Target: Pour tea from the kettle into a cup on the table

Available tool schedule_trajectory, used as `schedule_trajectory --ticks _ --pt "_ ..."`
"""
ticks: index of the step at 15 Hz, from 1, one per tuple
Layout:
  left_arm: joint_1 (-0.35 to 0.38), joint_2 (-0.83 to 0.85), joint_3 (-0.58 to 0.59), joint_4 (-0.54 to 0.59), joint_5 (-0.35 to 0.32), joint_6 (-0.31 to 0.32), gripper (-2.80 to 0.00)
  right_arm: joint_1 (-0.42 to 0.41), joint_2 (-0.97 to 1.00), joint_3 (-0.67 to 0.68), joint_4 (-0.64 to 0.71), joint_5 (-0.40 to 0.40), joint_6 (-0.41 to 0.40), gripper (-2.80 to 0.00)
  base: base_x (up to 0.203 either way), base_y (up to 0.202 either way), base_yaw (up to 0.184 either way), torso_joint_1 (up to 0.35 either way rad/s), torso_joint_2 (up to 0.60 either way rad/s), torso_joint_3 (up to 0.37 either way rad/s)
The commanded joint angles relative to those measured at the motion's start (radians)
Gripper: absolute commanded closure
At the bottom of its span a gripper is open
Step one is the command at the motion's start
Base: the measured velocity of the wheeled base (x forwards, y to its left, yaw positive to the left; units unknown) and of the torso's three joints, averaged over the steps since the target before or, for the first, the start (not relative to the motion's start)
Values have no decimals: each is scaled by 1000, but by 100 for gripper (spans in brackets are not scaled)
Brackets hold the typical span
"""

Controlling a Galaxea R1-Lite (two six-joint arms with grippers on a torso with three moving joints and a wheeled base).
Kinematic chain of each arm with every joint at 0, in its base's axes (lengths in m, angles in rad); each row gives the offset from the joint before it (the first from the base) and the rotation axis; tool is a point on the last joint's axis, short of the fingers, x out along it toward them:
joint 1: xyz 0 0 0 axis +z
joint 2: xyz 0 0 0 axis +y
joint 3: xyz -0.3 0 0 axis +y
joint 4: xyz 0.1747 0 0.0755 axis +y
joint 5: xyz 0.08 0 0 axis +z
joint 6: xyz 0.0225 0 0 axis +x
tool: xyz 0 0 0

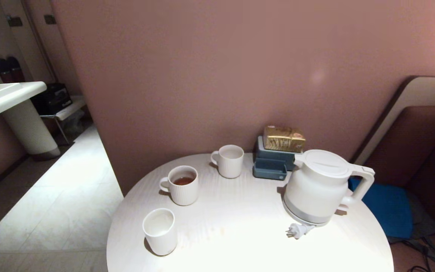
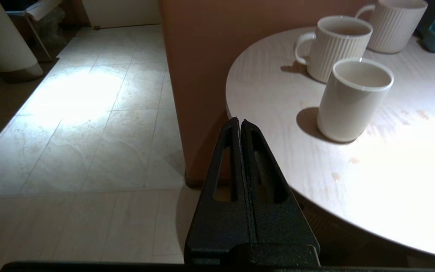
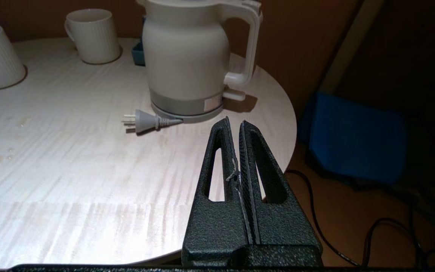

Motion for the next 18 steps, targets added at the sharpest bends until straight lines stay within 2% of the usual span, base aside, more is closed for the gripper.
schedule_trajectory --ticks 1,6,18 --pt "0 0 0 1 0 0 0 0 1 0 -1 0 1 0 0 0 0 272 -536 -255" --pt "0 0 0 0 2 0 0 0 1 1 -1 0 1 0 0 0 0 214 -414 -200" --pt "0 0 0 0 0 0 0 0 1 0 0 -2 -7 0 0 0 0 7 -11 -5"
